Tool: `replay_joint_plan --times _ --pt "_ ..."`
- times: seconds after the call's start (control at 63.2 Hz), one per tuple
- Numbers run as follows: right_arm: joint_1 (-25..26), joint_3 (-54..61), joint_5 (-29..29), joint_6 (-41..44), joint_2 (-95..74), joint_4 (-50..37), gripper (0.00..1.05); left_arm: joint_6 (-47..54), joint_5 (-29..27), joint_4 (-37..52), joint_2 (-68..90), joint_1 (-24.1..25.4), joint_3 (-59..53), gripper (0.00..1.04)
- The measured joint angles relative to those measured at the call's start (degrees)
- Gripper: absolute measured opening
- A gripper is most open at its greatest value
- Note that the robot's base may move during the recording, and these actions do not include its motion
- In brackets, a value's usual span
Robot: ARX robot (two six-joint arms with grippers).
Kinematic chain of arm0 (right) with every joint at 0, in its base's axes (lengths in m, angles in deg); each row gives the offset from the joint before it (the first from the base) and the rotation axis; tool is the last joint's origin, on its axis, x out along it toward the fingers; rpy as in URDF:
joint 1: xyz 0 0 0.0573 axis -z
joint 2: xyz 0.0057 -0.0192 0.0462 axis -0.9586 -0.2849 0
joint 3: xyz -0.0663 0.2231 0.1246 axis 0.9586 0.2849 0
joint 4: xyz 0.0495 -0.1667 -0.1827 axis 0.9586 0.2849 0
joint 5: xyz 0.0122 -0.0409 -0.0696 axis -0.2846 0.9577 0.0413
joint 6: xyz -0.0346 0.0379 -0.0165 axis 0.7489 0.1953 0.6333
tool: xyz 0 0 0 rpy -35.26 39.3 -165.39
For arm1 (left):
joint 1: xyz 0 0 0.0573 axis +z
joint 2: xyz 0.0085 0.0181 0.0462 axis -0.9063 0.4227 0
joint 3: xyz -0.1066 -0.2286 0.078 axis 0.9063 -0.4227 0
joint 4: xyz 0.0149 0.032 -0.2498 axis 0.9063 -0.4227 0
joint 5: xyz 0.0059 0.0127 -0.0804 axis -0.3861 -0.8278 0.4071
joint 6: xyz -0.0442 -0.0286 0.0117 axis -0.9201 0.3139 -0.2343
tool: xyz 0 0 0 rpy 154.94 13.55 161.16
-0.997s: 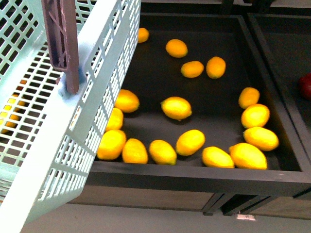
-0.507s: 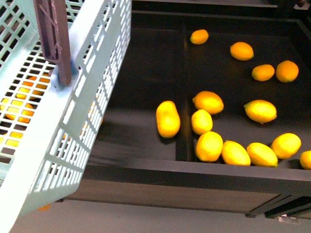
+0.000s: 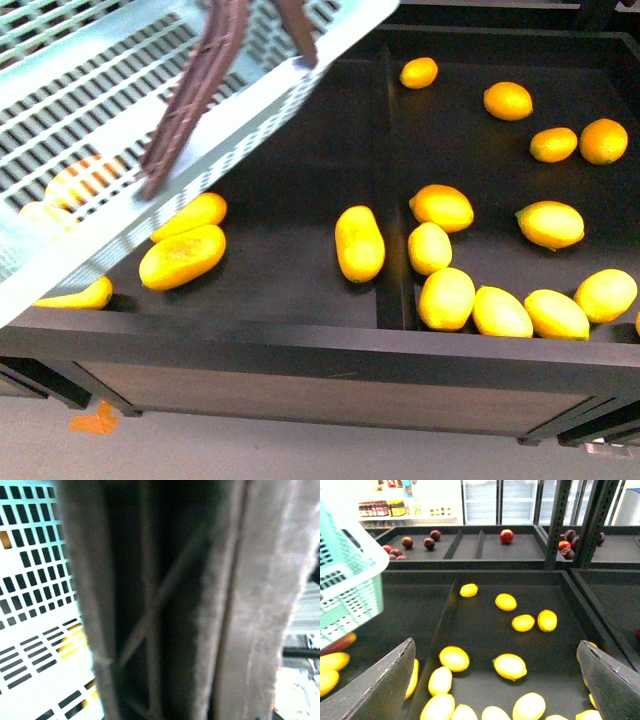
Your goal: Pick lemon and mango into basket
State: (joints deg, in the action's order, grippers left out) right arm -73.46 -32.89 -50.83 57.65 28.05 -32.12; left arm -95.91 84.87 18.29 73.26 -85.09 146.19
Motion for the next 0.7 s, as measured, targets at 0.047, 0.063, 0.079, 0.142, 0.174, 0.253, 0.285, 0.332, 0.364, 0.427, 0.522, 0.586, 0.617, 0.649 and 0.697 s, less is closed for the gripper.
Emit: replay_joint_plan --times 0.047,0.063,0.079,0.142,0.174,0.253,0.285,0.332,0.364,0.427,0.522,0.586,0.617,0.649,0.697 --pt "0.0 0.0 0.0 0.0 0.0 0.0 0.96 -0.22 1.14 -0.59 1.42 -1.57 1.92 0.15" --pt "0.0 0.0 0.0 0.0 0.0 0.0 0.96 -0.24 1.33 -0.76 1.7 -1.88 2.29 0.15" --pt "0.0 0.0 0.0 0.0 0.0 0.0 0.96 -0.31 1.75 -0.94 2.1 -2.43 2.91 0.15" --pt "0.0 0.0 0.02 0.0 0.0 0.0 0.96 -0.31 2.43 -1.6 3.3 -3.89 4.37 0.15" --pt "0.0 0.0 0.04 0.0 0.0 0.0 0.96 -0.24 2.43 -1.97 3.67 -4.57 4.79 0.15" --pt "0.0 0.0 0.13 0.0 0.0 0.0 0.96 0.57 2.23 -2.73 4.39 -6.08 5.31 0.15" --pt "0.0 0.0 0.13 0.0 0.0 0.0 0.96 1.22 2.27 -2.71 4.46 -6.47 5.31 0.15" --pt "0.0 0.0 0.13 0.0 0.0 0.0 0.96 1.81 2.32 -2.71 4.48 -6.84 5.31 0.15" --pt "0.0 0.0 0.13 0.0 0.0 0.0 0.96 2.08 2.34 -2.71 4.48 -6.93 5.31 0.15" --pt "0.0 0.0 0.13 0.0 0.0 0.0 0.96 2.34 2.32 -2.71 4.48 -7.02 5.31 0.15" --pt "0.0 0.0 0.13 0.0 0.0 0.0 0.96 2.91 2.23 -2.69 4.48 -7.02 5.31 0.15" --pt "0.42 -0.92 -0.79 -1.57 -1.46 2.6 0.96 2.99 2.25 -2.69 4.48 -7.02 5.31 0.15" --pt "1.62 -3.06 -2.47 -3.52 -4.81 7.28 0.96 3.02 2.25 -2.69 4.48 -7.02 5.31 0.15" --pt "3.8 -5.11 -3.91 -6.03 -9.9 9.33 0.96 2.99 2.25 -2.69 4.48 -6.99 5.31 0.15" --pt "7.17 -7.3 -5.81 -8.81 -17.7 7.63 0.96 3.04 2.08 -2.69 4.48 -6.99 5.31 0.15"
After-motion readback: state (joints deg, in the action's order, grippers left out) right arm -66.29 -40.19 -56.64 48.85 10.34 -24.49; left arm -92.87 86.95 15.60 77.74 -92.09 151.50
